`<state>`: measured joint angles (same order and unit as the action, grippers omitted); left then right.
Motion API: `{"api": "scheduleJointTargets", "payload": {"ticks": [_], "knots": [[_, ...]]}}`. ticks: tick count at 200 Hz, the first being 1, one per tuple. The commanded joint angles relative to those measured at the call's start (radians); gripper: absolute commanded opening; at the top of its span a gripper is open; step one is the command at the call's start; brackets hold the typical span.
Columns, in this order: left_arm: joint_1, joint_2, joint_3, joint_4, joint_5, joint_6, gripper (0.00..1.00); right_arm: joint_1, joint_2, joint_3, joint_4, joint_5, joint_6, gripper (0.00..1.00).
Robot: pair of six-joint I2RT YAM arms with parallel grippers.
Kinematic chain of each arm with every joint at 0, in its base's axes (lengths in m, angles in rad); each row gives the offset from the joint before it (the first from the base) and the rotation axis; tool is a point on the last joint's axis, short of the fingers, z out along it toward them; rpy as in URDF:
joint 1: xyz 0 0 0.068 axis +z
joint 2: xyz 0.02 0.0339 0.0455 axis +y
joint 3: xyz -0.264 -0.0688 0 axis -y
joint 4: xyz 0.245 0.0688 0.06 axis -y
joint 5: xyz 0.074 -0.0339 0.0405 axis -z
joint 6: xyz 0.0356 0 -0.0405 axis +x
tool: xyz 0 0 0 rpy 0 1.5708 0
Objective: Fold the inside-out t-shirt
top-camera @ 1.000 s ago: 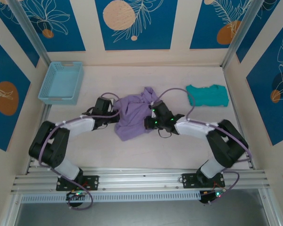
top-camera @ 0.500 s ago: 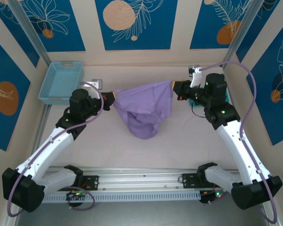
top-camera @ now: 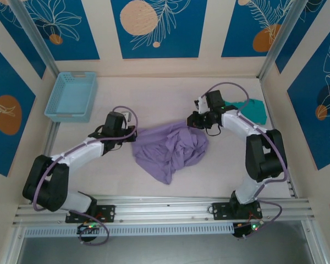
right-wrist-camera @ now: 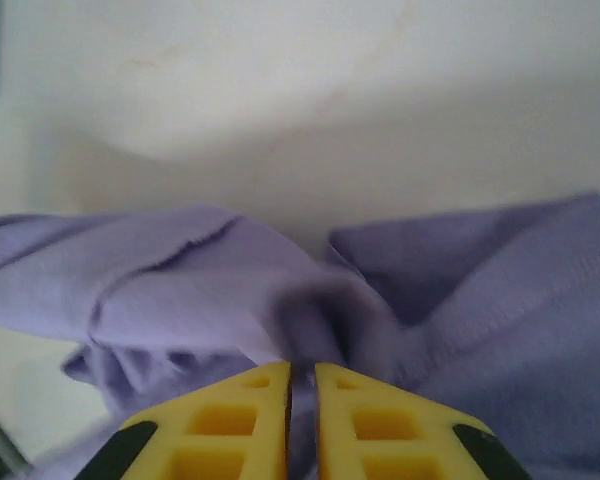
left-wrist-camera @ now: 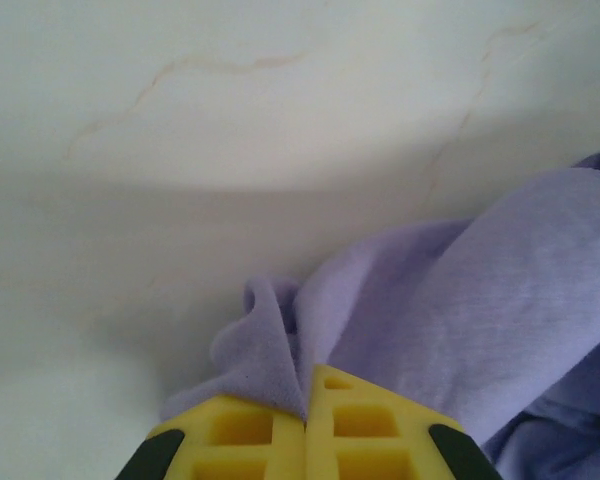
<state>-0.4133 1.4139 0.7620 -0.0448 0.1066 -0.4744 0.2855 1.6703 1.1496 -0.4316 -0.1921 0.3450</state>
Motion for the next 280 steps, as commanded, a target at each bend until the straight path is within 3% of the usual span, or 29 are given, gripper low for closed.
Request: {"api": "scheduleJointTargets", "payload": {"ticks": [1, 28, 73, 82, 101, 120, 133, 167, 235, 280], "knots": [[0.008, -0.018, -0.018, 0.045, 0.012, -0.026, 0.0, 0.112, -0.16, -0.041, -0.008, 0.198, -0.071, 0.28], [0.008, -0.04, -0.021, 0.029, -0.005, -0.017, 0.0, 0.321, -0.285, -0.162, 0.071, 0.394, -0.113, 0.45], [0.008, -0.08, -0.026, -0.004, -0.054, 0.017, 0.02, 0.464, -0.296, -0.207, 0.091, 0.482, -0.099, 0.52], [0.009, -0.085, -0.023, -0.027, -0.072, 0.031, 0.12, 0.486, -0.302, -0.211, 0.084, 0.5, -0.102, 0.52], [0.001, -0.115, -0.019, -0.09, -0.148, 0.059, 0.49, 0.495, -0.322, -0.217, 0.042, 0.508, -0.094, 0.53], [-0.05, -0.184, -0.037, -0.109, -0.226, 0.12, 0.6, 0.492, -0.359, -0.236, 0.003, 0.499, -0.073, 0.53], [-0.106, -0.222, -0.053, -0.075, -0.207, 0.158, 0.63, 0.493, -0.399, -0.267, -0.006, 0.498, -0.041, 0.53], [-0.181, -0.117, -0.046, 0.068, 0.077, 0.116, 0.6, 0.488, -0.529, -0.355, -0.024, 0.544, 0.033, 0.54], [-0.232, 0.195, 0.09, 0.09, 0.137, 0.152, 0.47, 0.538, -0.677, -0.491, -0.017, 0.541, 0.146, 0.56], [-0.232, 0.304, 0.148, 0.145, 0.15, 0.154, 0.31, 0.533, -0.589, -0.578, 0.178, 0.523, 0.188, 0.56]]}}
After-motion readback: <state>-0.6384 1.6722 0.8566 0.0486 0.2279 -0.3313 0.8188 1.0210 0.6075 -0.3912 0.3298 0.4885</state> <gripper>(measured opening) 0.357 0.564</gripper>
